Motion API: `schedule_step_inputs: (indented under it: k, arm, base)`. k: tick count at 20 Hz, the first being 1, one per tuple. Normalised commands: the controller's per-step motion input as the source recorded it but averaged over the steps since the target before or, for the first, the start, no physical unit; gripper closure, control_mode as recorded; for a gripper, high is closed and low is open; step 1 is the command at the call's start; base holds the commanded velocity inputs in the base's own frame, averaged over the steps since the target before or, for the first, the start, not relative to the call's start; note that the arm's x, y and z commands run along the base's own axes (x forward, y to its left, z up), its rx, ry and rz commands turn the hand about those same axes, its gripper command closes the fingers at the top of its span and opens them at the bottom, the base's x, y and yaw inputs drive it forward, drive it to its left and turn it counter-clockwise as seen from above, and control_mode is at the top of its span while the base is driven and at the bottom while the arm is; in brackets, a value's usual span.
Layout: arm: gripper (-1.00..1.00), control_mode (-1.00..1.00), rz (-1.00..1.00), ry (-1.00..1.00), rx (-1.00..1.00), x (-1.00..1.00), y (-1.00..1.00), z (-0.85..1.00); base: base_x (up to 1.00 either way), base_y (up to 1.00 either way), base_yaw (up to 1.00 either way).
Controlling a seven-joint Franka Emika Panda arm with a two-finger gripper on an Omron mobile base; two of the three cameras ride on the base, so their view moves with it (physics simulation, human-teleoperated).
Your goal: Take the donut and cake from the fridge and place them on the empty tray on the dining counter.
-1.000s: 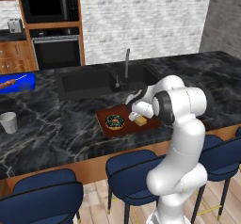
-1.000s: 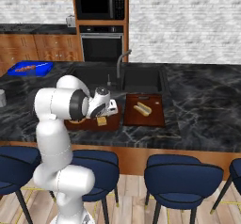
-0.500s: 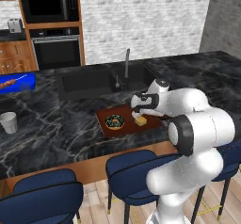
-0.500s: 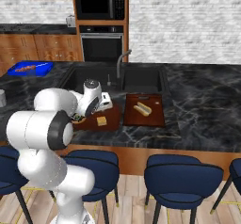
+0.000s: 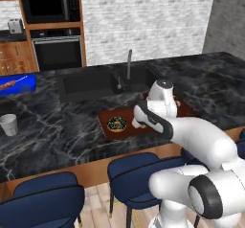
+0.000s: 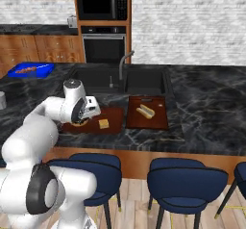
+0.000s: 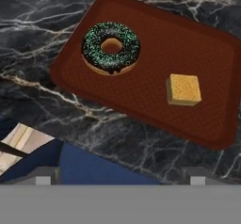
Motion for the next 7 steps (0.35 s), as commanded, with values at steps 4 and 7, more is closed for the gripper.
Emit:
schedule_step_inputs:
  k: [4,7]
  arm:
    - [-1.00,-1.00,-0.02,0.10,0.00,-0.44,0.33,0.15]
    - [-1.00,-1.00,-0.09,0.17,-0.01,-0.30,0.26,0.05]
  base:
    - [0.00,0.00,0.00]
    - [0.00,0.00,0.00]
